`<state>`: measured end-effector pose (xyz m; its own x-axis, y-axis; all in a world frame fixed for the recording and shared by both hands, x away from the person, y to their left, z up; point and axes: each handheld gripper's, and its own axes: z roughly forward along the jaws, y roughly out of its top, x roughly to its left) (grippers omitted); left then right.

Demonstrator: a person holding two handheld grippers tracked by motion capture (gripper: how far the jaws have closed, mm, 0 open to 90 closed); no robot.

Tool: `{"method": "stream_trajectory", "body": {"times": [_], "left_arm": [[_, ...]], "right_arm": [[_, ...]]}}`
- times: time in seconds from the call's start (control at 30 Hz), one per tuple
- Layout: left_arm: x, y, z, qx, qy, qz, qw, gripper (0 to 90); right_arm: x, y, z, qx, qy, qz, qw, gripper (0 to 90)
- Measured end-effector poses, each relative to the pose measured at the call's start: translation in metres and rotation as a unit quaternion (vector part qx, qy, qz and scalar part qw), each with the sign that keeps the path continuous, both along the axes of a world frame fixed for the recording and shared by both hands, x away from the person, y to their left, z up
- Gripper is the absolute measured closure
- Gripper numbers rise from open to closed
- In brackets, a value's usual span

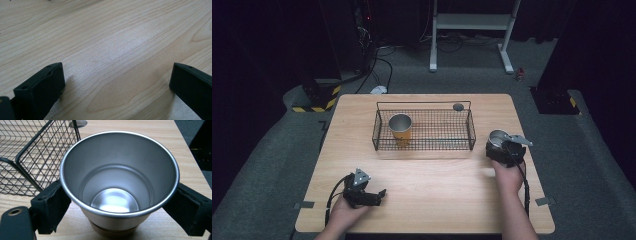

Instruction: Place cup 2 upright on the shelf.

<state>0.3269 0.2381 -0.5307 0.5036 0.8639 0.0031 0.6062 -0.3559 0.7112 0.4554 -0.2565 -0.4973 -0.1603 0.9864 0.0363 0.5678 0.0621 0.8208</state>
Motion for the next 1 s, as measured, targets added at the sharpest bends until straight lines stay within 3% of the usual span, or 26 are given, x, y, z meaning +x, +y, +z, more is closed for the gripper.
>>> {"method": "stream_trajectory", "body": {"times": [0.17,0.53,1.0], "left_arm": [[0.000,0.000,0.000,0.001,0.000,-0.001,1.0000,0.3],[0.000,0.000,0.000,-0.001,0.000,0.000,1.0000,0.4],[0.000,0.000,0.000,-0.001,0.000,0.000,1.0000,0.4]], "right_arm": [[0.002,-0.002,-0.001,0.002,-0.011,0.005,0.9999,13.2],[0.008,0.003,0.007,-0.015,-0.008,0.010,0.9998,16.9],[-0.002,0.007,0.017,-0.031,-0.023,0.022,0.9990,18.8]]}}
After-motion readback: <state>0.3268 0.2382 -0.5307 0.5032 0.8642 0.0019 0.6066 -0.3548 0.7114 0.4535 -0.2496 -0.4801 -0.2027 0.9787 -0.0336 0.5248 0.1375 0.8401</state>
